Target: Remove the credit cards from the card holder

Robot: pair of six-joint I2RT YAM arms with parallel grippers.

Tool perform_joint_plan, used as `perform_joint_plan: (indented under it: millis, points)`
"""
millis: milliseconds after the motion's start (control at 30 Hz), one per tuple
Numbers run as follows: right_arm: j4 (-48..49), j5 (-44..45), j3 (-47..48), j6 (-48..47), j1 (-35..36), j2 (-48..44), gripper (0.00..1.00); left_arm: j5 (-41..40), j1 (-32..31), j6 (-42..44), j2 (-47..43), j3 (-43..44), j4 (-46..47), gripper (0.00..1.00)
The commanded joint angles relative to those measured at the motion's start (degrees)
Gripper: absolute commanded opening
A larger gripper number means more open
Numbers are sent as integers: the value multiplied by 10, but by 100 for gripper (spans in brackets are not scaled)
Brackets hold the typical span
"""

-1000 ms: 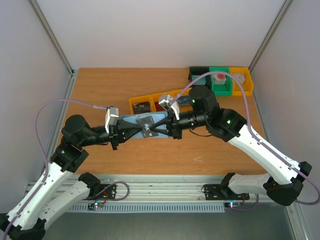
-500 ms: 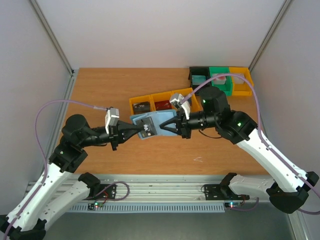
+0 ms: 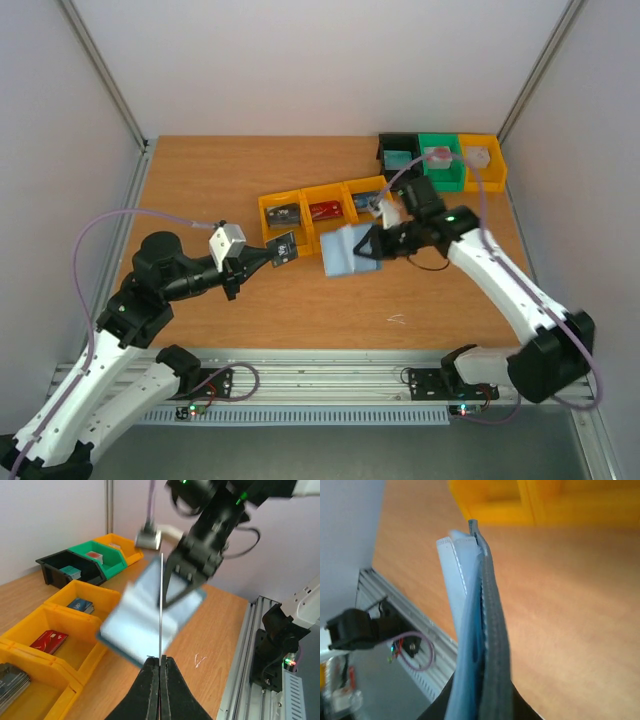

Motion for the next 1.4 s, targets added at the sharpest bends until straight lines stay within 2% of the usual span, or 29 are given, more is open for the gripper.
perform_joint_plan:
  millis: [0,67,133,167,200,267,333,367,400,467,500,567,633,667,733,900,1033,1233,1300,1367]
  points:
    - [78,-61,-93,133,36,44,1,-5,2,14,-4,-9,19,0]
    - [138,-66,-137,188,36,66,1,-1,2,8,-4,-11,21,0]
    - [166,-66,-162,205,36,100,1,3,2,8,-4,-12,21,0]
    - [165,-69,-166,203,36,125,3,4,2,8,-4,-12,19,0]
    - [154,-69,-166,197,35,141,10,7,2,10,-4,-10,16,0]
    - [100,-20,-155,180,27,144,43,12,2,21,-4,-7,7,0]
    - [49,74,-146,169,8,95,87,20,2,32,-9,-5,-5,0]
    - [26,120,-138,164,-4,60,97,30,2,36,-11,-6,-10,0]
    - [0,177,-123,156,-12,25,98,44,2,45,-14,-8,-14,0]
    - [-53,280,-72,124,-14,-27,99,78,2,65,-17,-13,-23,0]
    - [-69,300,-42,80,-14,-45,98,92,2,79,-17,-14,-28,0]
    - [-75,234,13,-6,-4,-70,96,118,2,99,-12,-14,-41,0]
    - [-81,102,67,-85,27,-80,94,142,1,126,-5,-10,-58,0]
    - [-86,30,103,-113,47,-79,93,150,1,133,-2,-8,-63,0]
    - [-80,-38,145,-139,100,-72,91,176,1,144,3,-4,-74,0]
    - [-81,-38,232,-162,229,-4,84,206,0,154,7,3,-83,0]
    - [-91,25,270,-189,296,42,79,208,0,156,8,5,-85,0]
    - [-129,58,305,-200,333,97,53,209,1,148,7,5,-79,0]
    - [-135,53,305,-202,339,102,38,209,0,144,7,5,-76,0]
    - [-136,63,299,-197,340,104,18,209,0,141,7,5,-75,0]
